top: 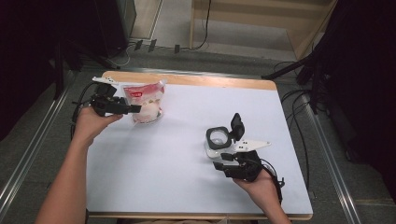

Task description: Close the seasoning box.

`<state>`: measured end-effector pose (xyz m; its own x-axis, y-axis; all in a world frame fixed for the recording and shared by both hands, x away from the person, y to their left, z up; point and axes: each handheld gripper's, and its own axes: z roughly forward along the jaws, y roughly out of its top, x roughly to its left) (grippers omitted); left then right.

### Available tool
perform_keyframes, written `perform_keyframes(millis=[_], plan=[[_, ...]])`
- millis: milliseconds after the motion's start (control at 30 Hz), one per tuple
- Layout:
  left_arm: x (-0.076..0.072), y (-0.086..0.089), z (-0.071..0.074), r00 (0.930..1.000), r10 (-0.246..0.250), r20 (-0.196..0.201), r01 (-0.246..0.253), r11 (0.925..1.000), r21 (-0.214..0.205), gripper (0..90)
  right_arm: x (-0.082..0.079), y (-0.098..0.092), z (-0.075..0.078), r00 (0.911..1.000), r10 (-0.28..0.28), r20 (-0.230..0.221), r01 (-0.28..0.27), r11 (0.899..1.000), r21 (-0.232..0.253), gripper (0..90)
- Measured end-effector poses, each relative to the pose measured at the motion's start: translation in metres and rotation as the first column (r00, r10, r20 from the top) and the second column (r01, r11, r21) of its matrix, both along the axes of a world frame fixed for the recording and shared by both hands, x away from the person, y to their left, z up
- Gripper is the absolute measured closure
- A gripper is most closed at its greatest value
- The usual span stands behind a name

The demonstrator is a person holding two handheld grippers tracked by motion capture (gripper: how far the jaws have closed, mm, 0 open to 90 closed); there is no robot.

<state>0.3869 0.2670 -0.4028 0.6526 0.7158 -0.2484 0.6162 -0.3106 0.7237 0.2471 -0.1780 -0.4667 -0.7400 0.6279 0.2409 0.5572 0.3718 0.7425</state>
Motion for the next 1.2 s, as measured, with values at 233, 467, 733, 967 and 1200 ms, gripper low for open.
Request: perform_keyframes(millis=[233,467,733,967,1200], plan=[[0.006,-0.008,-0.005,0.9998,0.013,-0.015,-0.012,0.9996,0.027,37.1,0.001,0.01,0.0,0.9999,0.013,0.004,-0.013,1.0,0.008,51.8],[0.007,-0.005,-0.004,0.9997,0.025,-0.002,-0.025,0.9995,0.018,48.6,0.0,0.032,0.006,0.9974,0.068,0.023,-0.068,0.997,0.021,50.6],[0.012,-0.01,-0.007,0.9965,0.079,-0.025,-0.079,0.9968,0.015,54.2,0.011,0.05,0.016,0.9945,0.094,0.047,-0.094,0.996,0.004,49.5],[0.009,-0.013,-0.009,0.9958,0.091,0.008,-0.091,0.9947,0.048,73.9,0.031,0.069,0.018,0.9934,0.1,0.056,-0.1,0.995,0.009,49.7],[0.01,-0.013,-0.008,0.9961,0.081,-0.035,-0.081,0.9967,-0.002,86.8,0.028,0.082,0.011,0.9917,0.121,0.041,-0.122,0.992,0.017,49.9]])
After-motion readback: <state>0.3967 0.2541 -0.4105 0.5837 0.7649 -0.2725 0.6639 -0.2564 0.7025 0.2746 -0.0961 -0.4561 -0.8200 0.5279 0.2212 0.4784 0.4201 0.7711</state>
